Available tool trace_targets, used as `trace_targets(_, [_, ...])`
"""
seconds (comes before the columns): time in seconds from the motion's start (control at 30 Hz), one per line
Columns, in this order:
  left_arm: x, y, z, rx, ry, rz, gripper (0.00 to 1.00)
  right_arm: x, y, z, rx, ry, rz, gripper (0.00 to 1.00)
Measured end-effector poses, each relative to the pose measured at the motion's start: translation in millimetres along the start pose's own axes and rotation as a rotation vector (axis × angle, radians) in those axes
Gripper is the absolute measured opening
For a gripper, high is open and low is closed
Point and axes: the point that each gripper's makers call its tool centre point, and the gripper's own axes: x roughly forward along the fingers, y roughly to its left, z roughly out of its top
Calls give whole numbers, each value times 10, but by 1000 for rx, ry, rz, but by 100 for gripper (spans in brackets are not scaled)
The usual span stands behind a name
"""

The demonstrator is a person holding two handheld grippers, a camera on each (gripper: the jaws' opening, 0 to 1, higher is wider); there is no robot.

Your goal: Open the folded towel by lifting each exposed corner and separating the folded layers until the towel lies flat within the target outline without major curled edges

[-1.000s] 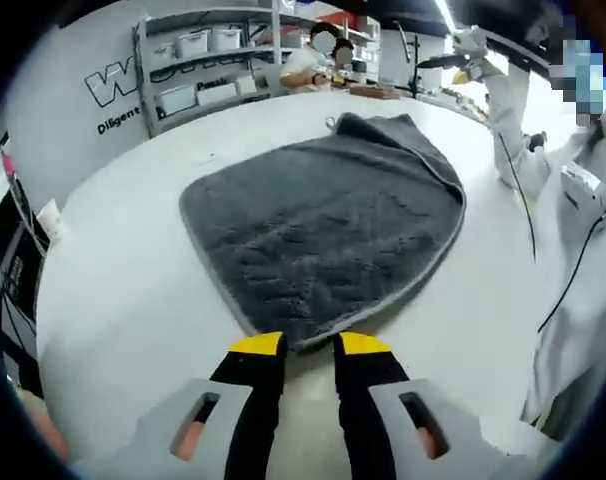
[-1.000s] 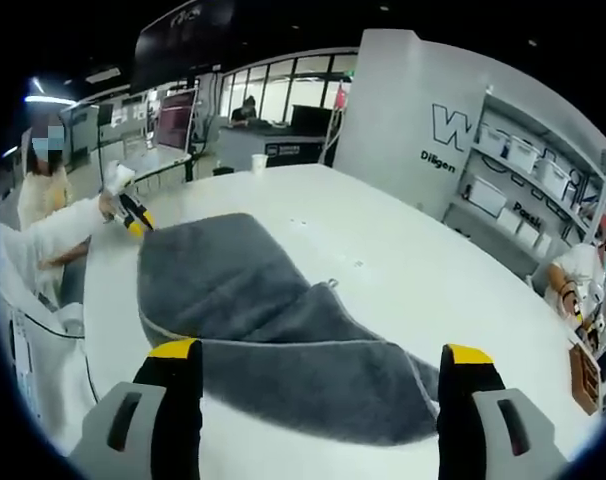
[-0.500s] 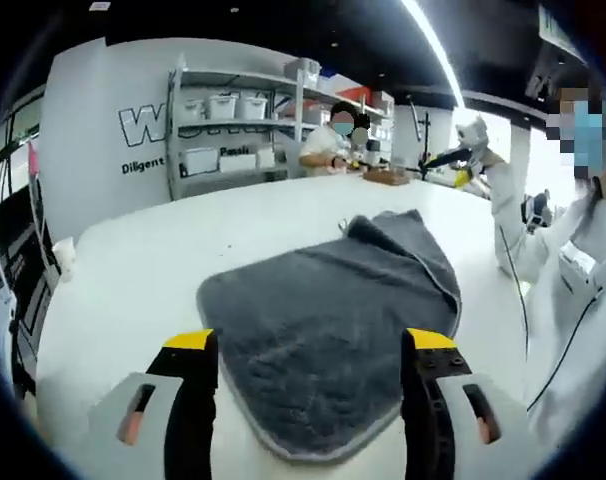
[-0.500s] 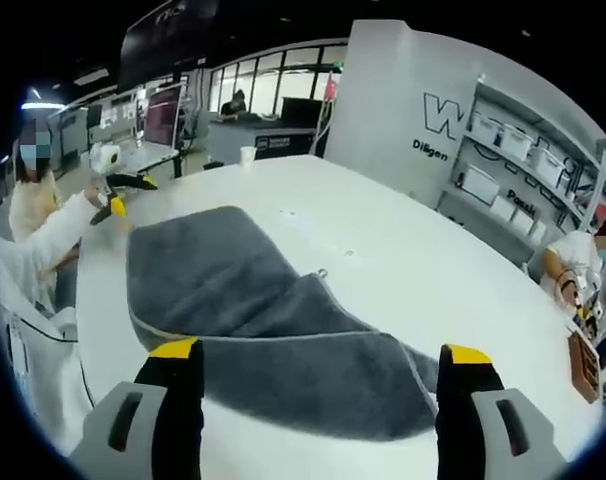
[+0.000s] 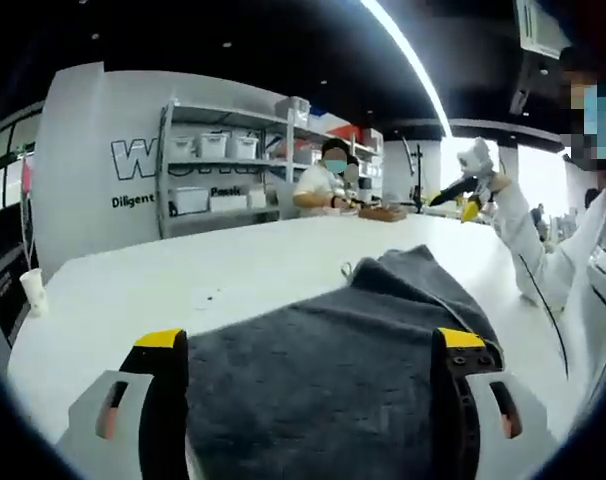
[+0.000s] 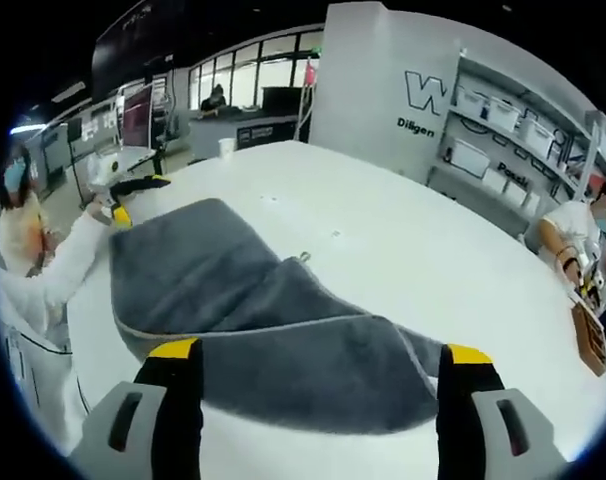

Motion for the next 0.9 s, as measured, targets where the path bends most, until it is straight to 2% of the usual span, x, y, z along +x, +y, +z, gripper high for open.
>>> trace_targets(0.17, [-9,83,-56,-5,-7,21,100,60,-116,-53,28,15,-15,96])
trace_targets(0.27, [-60,127,-143,-41,-27,31,100,167,-204,-112,54,35,-17,96])
trace_targets(0.4, [-78,138,-278,-62,1,27,100,363,-247,-177,80,60,9,97])
trace_targets(0.5, [-87,144,-289,-62,6,26,100,466,-258,-232,80,76,25,95])
trace_targets(0.57, [-79,132,-280,-65,-1,17,100,490,-264,-238,74,71,29,89])
trace_targets(0.6, [-70,126,-282,-66,-2,12,100,510,-292,-187,70,34,29,85])
trace_targets(0.67, [-42,112,-307,-70,5,6,100,597,-337,-153,92,10,37,76])
trace_targets(0.9, [-14,83,-360,-77,17,-2,100,837,-295,-217,102,3,42,73])
